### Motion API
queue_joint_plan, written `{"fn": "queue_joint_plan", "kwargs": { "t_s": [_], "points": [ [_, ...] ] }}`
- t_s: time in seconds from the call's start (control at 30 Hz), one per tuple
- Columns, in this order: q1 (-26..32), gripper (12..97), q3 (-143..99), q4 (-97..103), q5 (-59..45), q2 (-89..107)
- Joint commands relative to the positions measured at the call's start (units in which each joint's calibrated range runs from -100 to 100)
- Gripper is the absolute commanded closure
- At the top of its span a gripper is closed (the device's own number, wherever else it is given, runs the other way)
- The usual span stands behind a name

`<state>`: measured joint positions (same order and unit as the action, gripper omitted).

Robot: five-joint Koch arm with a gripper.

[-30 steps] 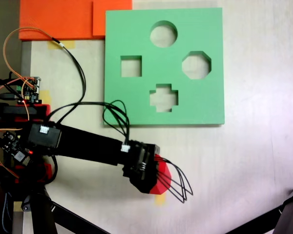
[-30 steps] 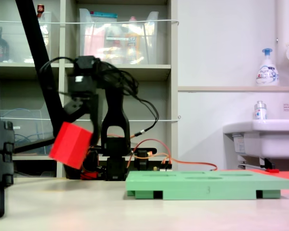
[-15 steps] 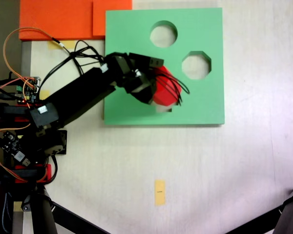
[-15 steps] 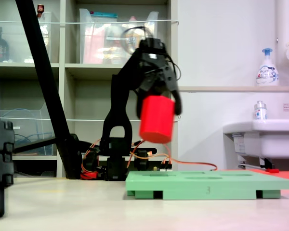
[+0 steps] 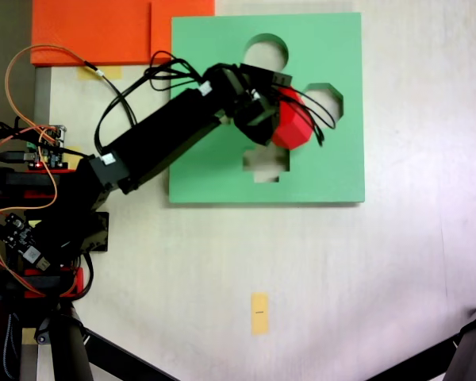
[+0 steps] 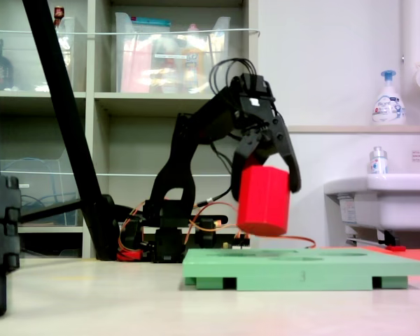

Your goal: Put the octagonal pillar block into the corresponding hole

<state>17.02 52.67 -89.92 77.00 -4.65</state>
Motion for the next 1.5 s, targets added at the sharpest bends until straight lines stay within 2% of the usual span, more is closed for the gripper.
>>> {"fn": "queue_joint_plan", "kwargs": {
  "t_s": [0.0,0.67,0.87,1.47],
  "points": [
    [0.15,77.4,3.66,9.56,1.51,-2.05],
    [0.24,76.7,3.76,21.50,9.08,-11.69],
    [0.15,73.2,3.76,26.51,11.53,-15.18],
    [0.54,70.9,3.76,31.32,12.84,-20.63]
  ]
}}
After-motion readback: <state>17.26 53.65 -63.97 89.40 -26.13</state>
